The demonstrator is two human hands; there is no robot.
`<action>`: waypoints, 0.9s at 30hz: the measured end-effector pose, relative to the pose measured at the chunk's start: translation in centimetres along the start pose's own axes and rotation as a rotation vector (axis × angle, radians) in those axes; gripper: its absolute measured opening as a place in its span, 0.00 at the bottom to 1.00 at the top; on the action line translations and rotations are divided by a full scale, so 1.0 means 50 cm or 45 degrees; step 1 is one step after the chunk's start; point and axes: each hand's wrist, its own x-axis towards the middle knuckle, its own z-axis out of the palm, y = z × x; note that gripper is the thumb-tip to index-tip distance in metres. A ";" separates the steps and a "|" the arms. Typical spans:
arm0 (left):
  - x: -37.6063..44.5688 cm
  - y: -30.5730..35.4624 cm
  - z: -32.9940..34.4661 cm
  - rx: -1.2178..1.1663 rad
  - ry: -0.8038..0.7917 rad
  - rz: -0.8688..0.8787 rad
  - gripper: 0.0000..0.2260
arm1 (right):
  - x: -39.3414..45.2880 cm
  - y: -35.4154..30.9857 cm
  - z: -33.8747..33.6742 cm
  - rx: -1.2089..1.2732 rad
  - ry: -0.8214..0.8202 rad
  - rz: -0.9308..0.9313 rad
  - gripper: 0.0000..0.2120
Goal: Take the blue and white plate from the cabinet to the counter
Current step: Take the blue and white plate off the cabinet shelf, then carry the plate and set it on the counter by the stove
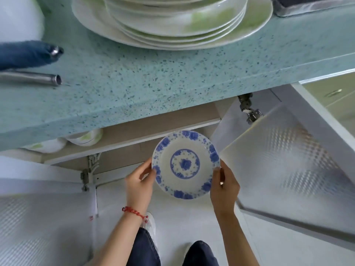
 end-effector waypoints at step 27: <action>-0.271 0.449 -0.072 0.317 -0.631 0.075 0.15 | -0.262 -0.431 -0.387 -0.069 0.559 0.451 0.12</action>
